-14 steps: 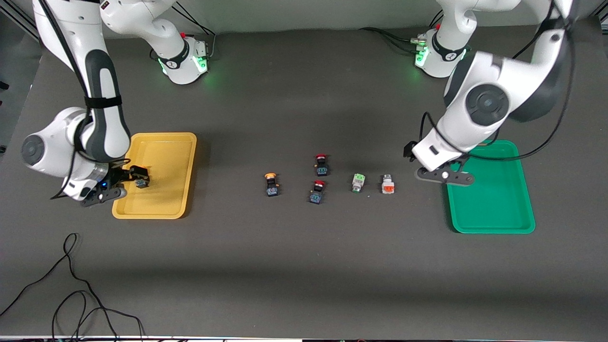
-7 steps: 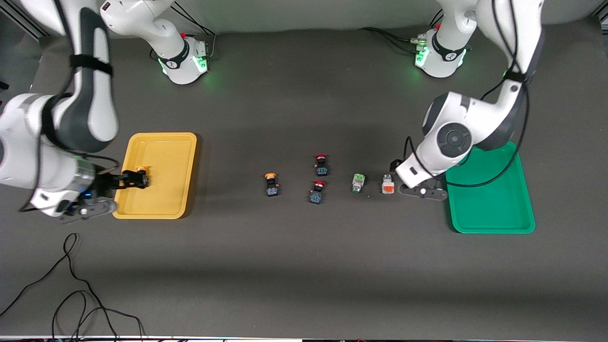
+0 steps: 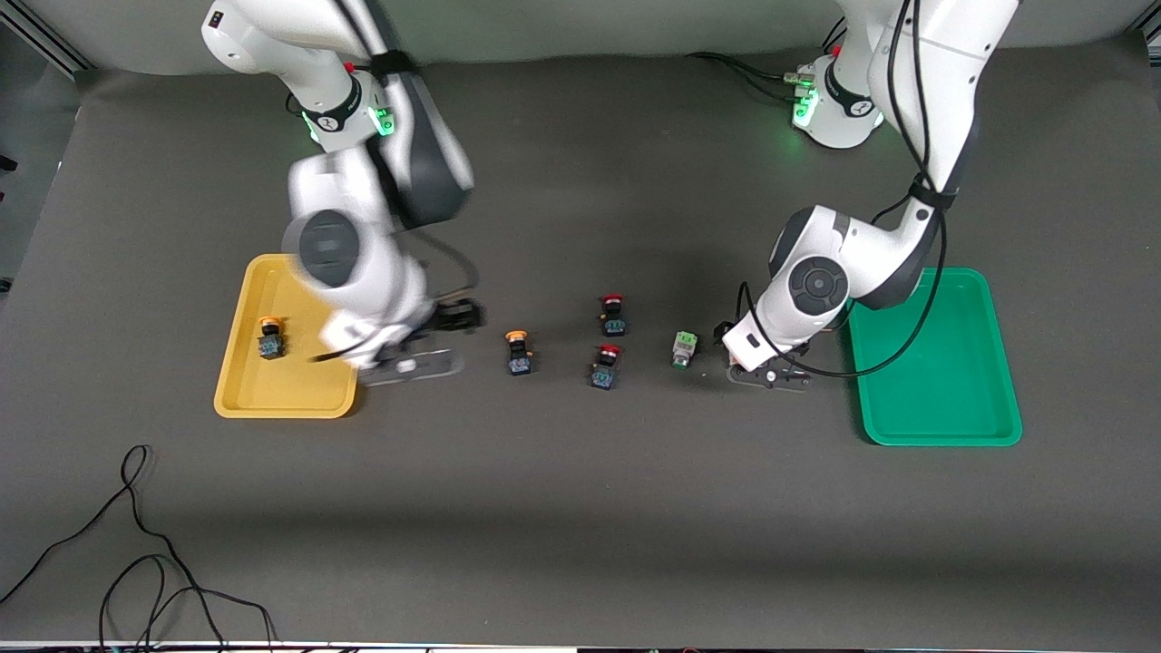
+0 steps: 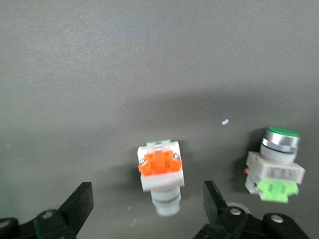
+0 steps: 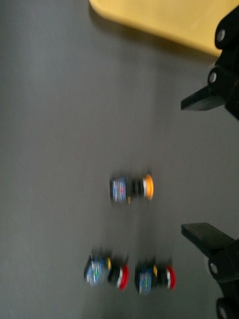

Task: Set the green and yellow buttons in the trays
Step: 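Grasp another orange-capped button while the left gripper grasps the orange-topped white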

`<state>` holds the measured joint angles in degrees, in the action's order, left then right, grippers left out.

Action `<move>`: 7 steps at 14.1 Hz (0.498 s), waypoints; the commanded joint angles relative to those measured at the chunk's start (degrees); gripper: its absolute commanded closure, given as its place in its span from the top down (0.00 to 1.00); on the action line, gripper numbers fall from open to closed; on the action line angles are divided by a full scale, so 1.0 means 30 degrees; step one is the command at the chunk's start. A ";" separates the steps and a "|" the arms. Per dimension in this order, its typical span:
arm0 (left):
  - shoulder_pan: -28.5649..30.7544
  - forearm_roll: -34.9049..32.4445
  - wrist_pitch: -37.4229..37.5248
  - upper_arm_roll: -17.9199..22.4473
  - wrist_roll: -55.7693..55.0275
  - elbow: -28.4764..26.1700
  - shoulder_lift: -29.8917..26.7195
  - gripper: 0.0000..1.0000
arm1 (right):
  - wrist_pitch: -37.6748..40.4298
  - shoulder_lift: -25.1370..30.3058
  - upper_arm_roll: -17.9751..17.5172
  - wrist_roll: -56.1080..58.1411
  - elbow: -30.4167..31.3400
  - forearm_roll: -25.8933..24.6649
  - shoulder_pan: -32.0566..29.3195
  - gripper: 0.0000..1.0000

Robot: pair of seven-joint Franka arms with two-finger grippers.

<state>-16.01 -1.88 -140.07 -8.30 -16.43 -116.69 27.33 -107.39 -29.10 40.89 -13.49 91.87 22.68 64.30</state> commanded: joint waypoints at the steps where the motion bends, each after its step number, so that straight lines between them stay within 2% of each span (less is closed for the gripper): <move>1: -0.0231 0.0157 -0.1062 0.0187 -0.0383 -0.0155 0.0644 0.98 | -0.0821 -0.0376 -0.1089 -0.1537 -0.0477 0.0439 -0.0225 1.00; 2: -0.0202 0.0157 -0.1092 0.0187 -0.0470 -0.0155 0.0732 0.87 | -0.1638 -0.0667 -0.1092 -0.1539 -0.0128 0.0468 0.0124 1.00; 3: -0.0201 0.0157 -0.1064 0.0187 -0.0500 -0.0155 0.0733 0.54 | -0.2806 -0.1134 -0.1121 -0.1568 0.0456 0.0497 0.0418 1.00; 4: -0.0230 0.0157 -0.1063 0.0187 -0.0616 -0.0155 0.0704 0.12 | -0.4500 -0.1602 -0.1151 -0.1568 0.1303 0.0526 0.0827 1.00; 5: -0.0231 0.0157 -0.1063 0.0187 -0.1256 -0.0155 0.0704 0.00 | -0.6402 -0.2129 -0.1180 -0.1597 0.2210 0.0556 0.1353 1.00; 7: -0.0260 0.0157 -0.0889 0.0187 -0.2168 -0.0068 0.0646 0.00 | -0.9396 -0.3126 -0.1413 -0.1569 0.3504 0.1428 0.1651 1.00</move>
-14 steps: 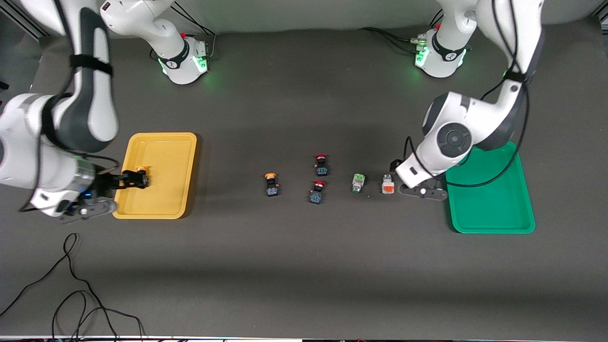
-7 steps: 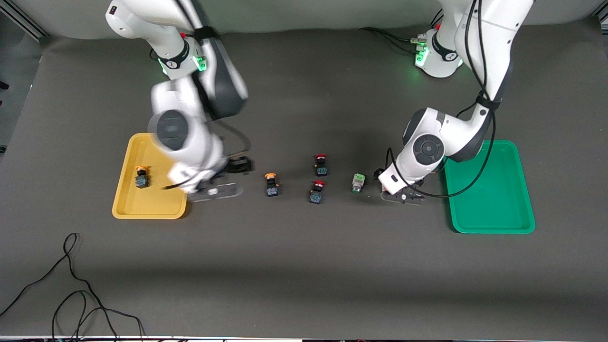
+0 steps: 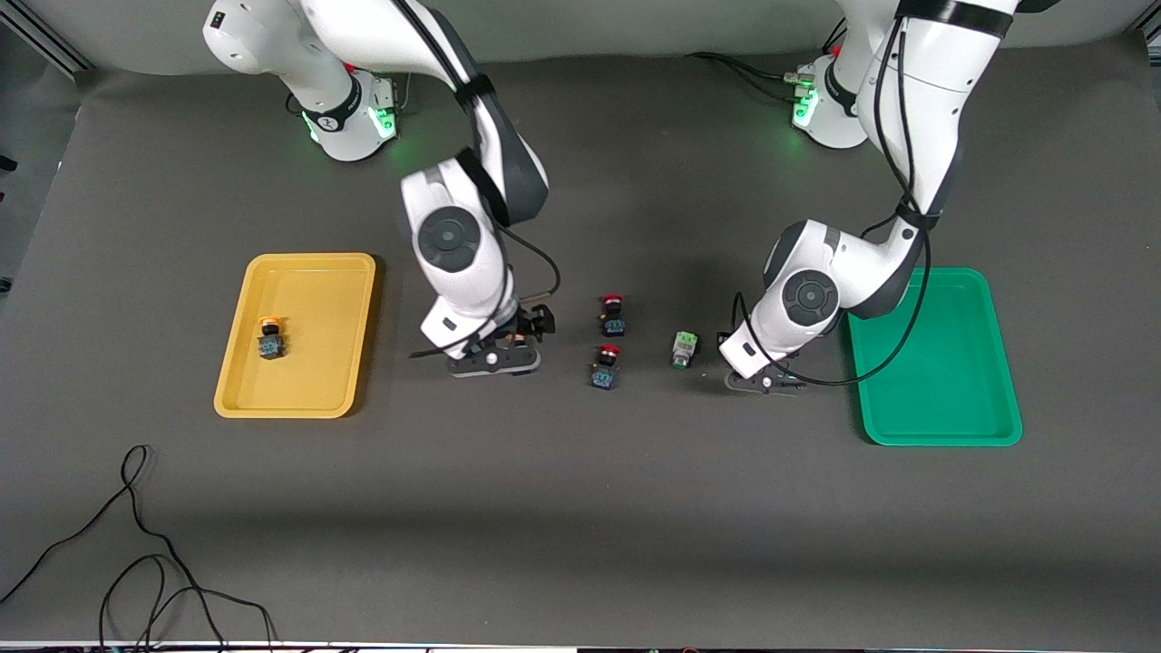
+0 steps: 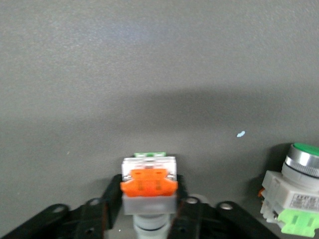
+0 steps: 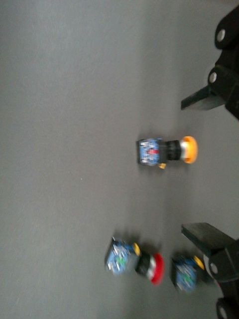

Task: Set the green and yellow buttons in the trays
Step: 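Grasp another orange-capped button while the left gripper grasps the orange-topped white, then carry the buttons to the yellow and green trays with both grippers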

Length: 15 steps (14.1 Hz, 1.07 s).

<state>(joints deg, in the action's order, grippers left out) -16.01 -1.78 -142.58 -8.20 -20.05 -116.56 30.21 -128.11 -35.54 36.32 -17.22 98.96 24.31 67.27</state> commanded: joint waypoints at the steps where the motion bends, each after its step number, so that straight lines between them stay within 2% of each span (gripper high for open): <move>1: -0.0261 0.0095 0.0239 0.0157 -0.0992 -0.0026 -0.0574 0.00 | -0.3516 -0.1536 -0.0268 -0.0325 0.1375 0.1325 0.0691 1.00; 3: -0.0056 0.0095 0.1406 0.0157 -0.0847 0.0150 -0.1655 0.00 | -0.4345 -0.2301 -0.0564 -0.0354 0.1406 0.1651 0.0692 1.00; 5: 0.0090 0.0124 0.5200 0.0186 -0.0905 0.1577 -0.3265 0.00 | -0.4406 -0.2420 -0.0565 -0.0325 0.1436 0.1681 0.0662 0.92; 7: 0.0498 0.0124 1.1579 0.0274 -0.0905 0.5054 -0.4031 0.00 | -0.4406 -0.2566 -0.0565 -0.0325 0.1436 0.1681 0.0633 0.71; 9: 0.1577 -0.0050 1.4820 0.0332 -0.0206 0.7349 -0.4499 0.00 | -0.4406 -0.2567 -0.0565 -0.0325 0.1436 0.1681 0.0633 0.44; 10: 0.2513 -0.0051 1.5296 0.0303 0.1423 0.7503 -0.5024 0.00 | -0.4406 -0.2567 -0.0565 -0.0325 0.1436 0.1681 0.0633 0.35; 11: 0.3393 -0.0052 1.5562 0.0332 0.3092 0.7359 -0.5291 0.00 | -0.4377 -0.2538 -0.0565 -0.0325 0.1436 0.1681 0.0633 0.29; 13: 0.5385 -0.0168 1.5245 0.0362 0.5529 0.6746 -0.5352 0.00 | -0.4201 -0.2130 -0.0448 -0.0238 0.1348 0.1652 0.0575 0.27; 15: 0.7170 -0.0431 1.3816 0.0362 0.8280 0.5723 -0.5323 0.00 | -0.2194 -0.0700 -0.0272 -0.0296 0.0883 0.1623 0.0372 0.27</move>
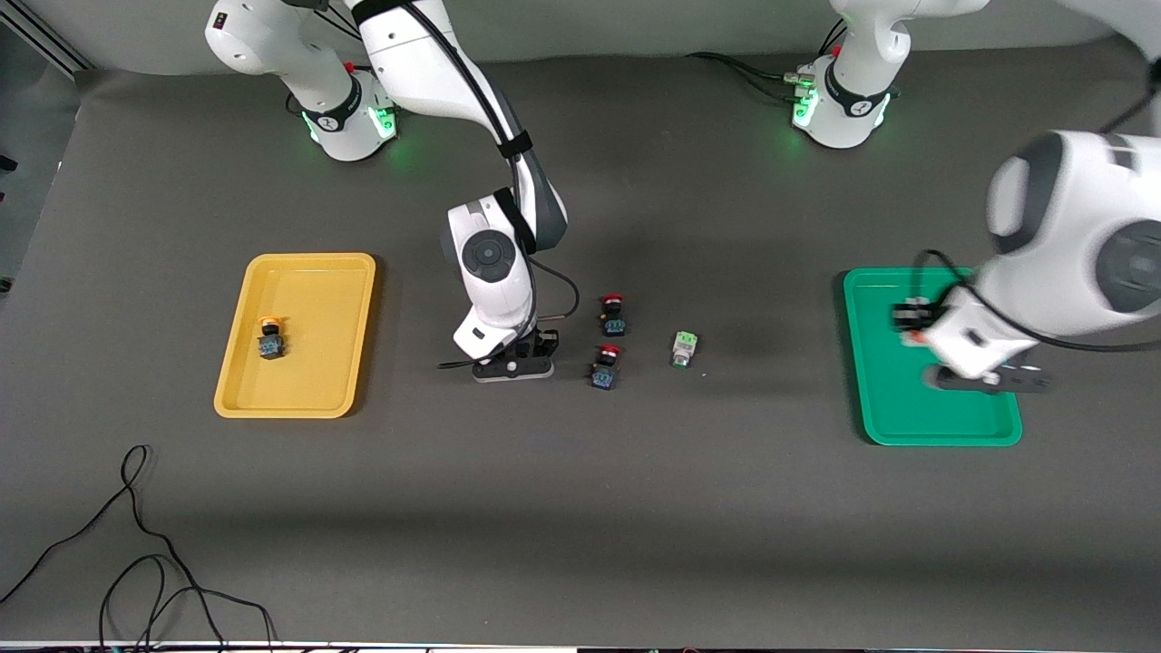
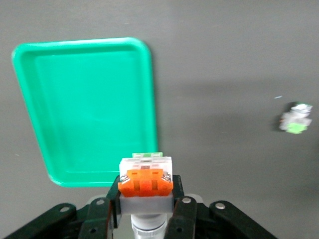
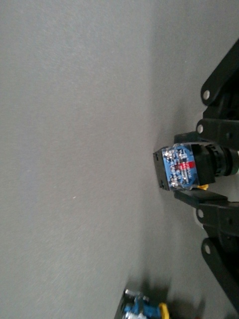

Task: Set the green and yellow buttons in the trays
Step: 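Carry the buttons to the yellow and green trays with both grippers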

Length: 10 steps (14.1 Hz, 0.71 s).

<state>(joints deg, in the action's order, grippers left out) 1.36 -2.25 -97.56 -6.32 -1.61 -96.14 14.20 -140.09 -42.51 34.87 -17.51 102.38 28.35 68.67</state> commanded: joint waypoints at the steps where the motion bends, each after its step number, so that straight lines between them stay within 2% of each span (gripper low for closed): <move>1: 0.2292 -0.0275 -0.2446 -0.0268 0.3744 -0.1872 0.0041 0.00 | 0.3700 0.2182 0.0733 -0.0229 -0.1073 0.0220 -0.0097 0.27; 4: 0.3677 -0.1497 -0.6925 -0.0239 0.5196 -0.5005 0.0099 0.00 | 0.9035 0.3355 0.3074 0.0207 -0.3420 -0.0014 -0.0097 0.27; 6: 0.4493 -0.2090 -0.9740 -0.0239 0.5225 -0.6648 0.0769 0.00 | 1.1034 0.4351 0.4743 0.2539 -0.3309 -0.0073 -0.0097 0.27; 7: 0.4672 -0.2120 -1.0769 -0.0239 0.5197 -0.7207 0.1209 0.00 | 1.1797 0.4617 0.6086 0.4265 -0.3076 -0.0073 -0.0068 0.27; 10: 0.4733 -0.2150 -1.1858 0.0490 0.4903 -0.7125 0.2936 0.00 | 1.2303 0.5203 1.0044 0.9625 -0.1206 -0.0190 0.0225 0.26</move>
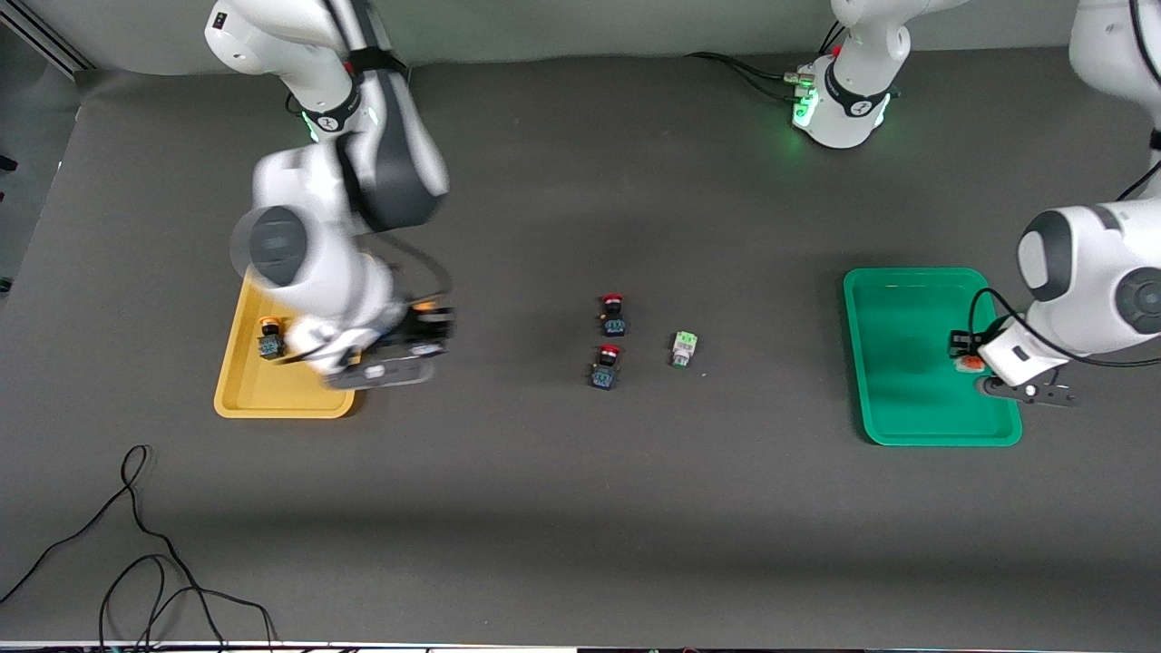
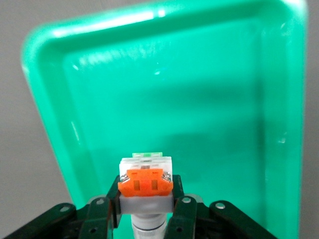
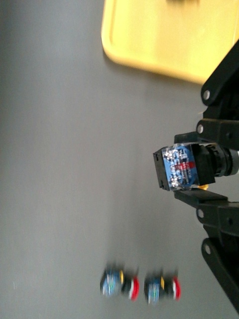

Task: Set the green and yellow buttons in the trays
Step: 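Carry the buttons to the yellow and green trays with both grippers, then open both grippers, releasing the buttons into the yellow and green trays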

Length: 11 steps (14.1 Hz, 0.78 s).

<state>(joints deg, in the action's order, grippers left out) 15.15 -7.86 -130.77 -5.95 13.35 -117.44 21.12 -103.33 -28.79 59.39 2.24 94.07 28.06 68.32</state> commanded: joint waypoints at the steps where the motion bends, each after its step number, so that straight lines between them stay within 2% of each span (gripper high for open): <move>1: 0.0163 -0.0281 -0.1373 0.0547 -0.0113 -0.0053 0.1187 0.00 | -0.0097 0.0662 0.3042 0.4774 0.2386 -0.0095 0.0313 0.26; 3: 0.0280 -0.0310 -0.2400 0.0781 -0.0085 -0.0053 0.1952 0.00 | -0.1030 0.0633 0.4047 0.7738 0.3968 0.0080 -0.0242 0.26; 5: 0.0339 -0.0194 -0.2522 0.0841 -0.0143 -0.0054 0.2188 0.00 | -0.4210 0.0633 0.3991 0.9062 0.6891 0.0575 -0.0887 0.25; 6: 0.0397 -0.0135 -0.2551 0.0841 -0.0143 -0.0025 0.2305 0.00 | -0.5853 0.0401 0.3817 0.9678 0.8414 0.1768 -0.0918 0.24; 7: 0.0456 -0.0164 -0.2522 0.0841 -0.0056 -0.0024 0.2364 0.43 | -0.7204 0.0051 0.3467 1.0264 0.9619 0.3230 -0.0947 0.24; 8: 0.0456 -0.0251 -0.2493 0.0841 0.0177 -0.0024 0.2307 0.62 | -0.8030 -0.0707 0.2709 1.0328 1.0269 0.4434 -0.0947 0.24; 11: 0.0398 -0.0281 -0.1822 0.0841 0.0557 0.0122 0.1462 0.65 | -0.8477 -0.2995 0.1156 1.0562 1.0217 0.6345 -0.1851 0.24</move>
<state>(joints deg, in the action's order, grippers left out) 16.26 -8.15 -138.01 -3.37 13.52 -117.01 28.35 -128.02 -32.71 64.85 32.34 125.85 42.85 63.98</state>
